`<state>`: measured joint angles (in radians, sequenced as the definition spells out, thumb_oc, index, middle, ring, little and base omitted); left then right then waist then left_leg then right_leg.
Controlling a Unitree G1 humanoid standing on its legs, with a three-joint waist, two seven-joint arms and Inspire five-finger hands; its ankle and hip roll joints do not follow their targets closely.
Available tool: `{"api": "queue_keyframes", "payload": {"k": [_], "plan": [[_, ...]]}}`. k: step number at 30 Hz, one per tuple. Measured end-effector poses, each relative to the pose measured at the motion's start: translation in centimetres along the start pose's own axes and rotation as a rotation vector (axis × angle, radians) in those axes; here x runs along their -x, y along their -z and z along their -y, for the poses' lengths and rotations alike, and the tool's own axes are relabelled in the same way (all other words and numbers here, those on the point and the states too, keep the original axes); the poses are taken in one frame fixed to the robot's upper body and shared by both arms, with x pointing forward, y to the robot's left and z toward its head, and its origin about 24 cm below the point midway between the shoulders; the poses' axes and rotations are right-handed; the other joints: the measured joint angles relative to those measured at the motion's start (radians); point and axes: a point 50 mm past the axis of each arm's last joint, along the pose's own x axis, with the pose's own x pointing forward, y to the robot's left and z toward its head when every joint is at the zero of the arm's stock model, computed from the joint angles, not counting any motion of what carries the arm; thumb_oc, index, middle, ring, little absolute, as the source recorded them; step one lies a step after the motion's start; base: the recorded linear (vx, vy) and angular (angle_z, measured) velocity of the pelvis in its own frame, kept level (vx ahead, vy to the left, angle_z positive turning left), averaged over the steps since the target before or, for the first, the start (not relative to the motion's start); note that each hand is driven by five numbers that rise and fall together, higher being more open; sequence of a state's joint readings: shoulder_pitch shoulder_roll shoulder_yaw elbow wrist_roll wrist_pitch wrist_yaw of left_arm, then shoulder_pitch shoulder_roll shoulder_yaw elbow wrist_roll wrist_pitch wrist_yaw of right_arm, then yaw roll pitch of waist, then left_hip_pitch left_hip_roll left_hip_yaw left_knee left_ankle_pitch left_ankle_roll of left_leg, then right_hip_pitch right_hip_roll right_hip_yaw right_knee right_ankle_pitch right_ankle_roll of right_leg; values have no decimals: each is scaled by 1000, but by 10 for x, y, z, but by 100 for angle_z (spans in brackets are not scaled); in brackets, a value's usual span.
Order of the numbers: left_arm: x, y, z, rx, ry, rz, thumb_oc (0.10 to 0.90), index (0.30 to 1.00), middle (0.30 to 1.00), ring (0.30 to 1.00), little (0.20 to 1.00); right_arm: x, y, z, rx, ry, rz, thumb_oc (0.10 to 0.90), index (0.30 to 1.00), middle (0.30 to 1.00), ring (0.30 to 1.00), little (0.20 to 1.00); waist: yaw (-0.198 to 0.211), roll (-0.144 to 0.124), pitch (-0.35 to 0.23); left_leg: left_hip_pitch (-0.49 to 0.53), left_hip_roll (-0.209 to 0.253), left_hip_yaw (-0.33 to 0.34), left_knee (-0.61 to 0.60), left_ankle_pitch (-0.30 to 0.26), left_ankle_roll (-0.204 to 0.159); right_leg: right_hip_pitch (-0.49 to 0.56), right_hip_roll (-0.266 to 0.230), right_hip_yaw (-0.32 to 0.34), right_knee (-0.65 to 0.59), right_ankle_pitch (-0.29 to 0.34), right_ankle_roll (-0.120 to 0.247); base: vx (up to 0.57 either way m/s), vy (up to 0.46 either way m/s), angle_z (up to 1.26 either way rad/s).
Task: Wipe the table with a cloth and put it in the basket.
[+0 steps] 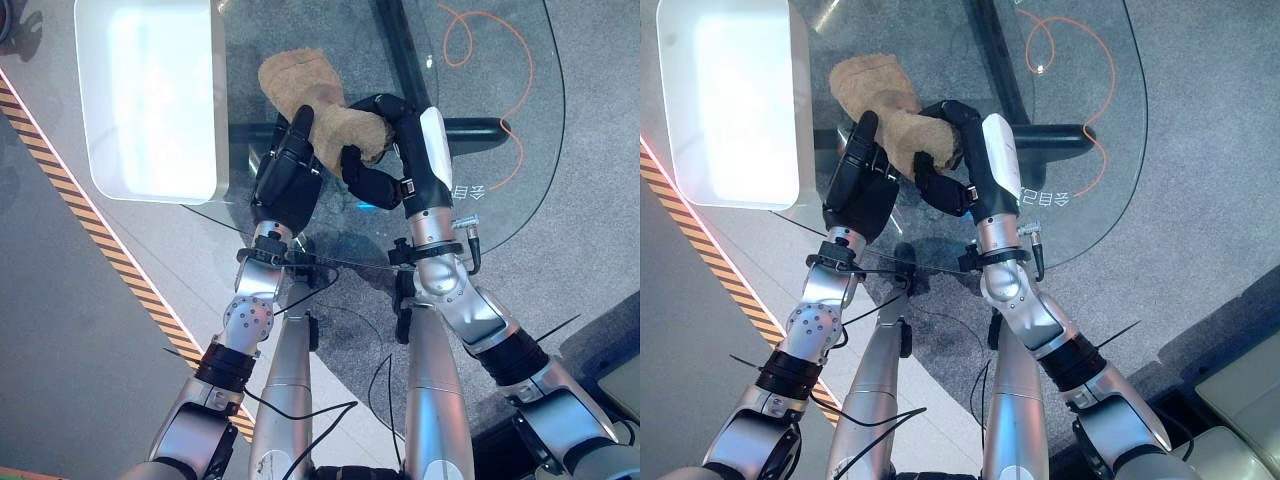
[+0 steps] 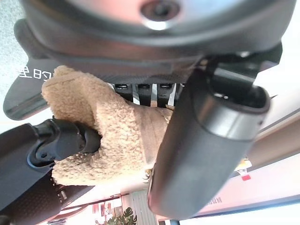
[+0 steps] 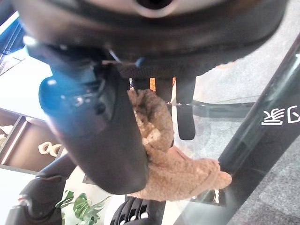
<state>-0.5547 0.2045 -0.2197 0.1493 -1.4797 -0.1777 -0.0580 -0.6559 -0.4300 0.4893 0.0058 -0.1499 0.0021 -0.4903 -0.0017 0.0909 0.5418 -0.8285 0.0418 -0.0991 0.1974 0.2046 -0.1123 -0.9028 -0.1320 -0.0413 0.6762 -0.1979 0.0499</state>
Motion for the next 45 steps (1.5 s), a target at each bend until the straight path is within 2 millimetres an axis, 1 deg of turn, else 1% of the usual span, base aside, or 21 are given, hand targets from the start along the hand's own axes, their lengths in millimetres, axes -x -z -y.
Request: {"api": "queue_keyframes", "payload": {"k": [7,16,24,36,43,44,45], "plan": [[0,-6,1,0,14,58,800,900,900,900,900,0,-5,0,-8,-14,20,100,300,300,300,200,0,0,0,0,0,0,0,0,0,0,0,0,1,0,0,0,0,0],[0,-10,2,17,20,133,800,900,900,900,900,0,-5,-2,-8,-47,22,100,300,300,300,200,0,0,0,0,0,0,0,-1,1,0,0,0,1,0,0,0,0,0],[0,-14,1,29,16,156,800,900,900,900,900,-2,-7,-3,2,-92,35,100,300,300,300,200,0,0,0,0,0,0,0,-1,2,0,0,0,1,0,0,0,0,0],[0,-14,1,15,7,141,800,900,900,900,900,-7,-10,-2,69,-168,73,100,300,300,300,200,4,0,0,0,0,0,-1,0,0,0,0,0,0,0,0,0,0,0],[0,-18,0,-61,7,110,800,900,900,900,900,-7,-9,-1,104,-191,83,100,300,300,300,200,8,0,0,0,0,0,-1,0,0,0,0,0,1,0,0,0,0,0],[0,-18,0,-69,1,108,701,815,815,815,801,-6,-9,-1,106,-194,83,100,300,300,300,200,8,0,0,0,0,0,-1,0,0,0,0,0,1,0,0,0,0,0],[0,-18,0,-75,1,107,619,745,745,745,719,-6,-9,-1,108,-196,83,100,300,300,300,200,9,0,0,0,0,0,-1,0,0,0,0,0,1,0,0,0,0,0]]}}
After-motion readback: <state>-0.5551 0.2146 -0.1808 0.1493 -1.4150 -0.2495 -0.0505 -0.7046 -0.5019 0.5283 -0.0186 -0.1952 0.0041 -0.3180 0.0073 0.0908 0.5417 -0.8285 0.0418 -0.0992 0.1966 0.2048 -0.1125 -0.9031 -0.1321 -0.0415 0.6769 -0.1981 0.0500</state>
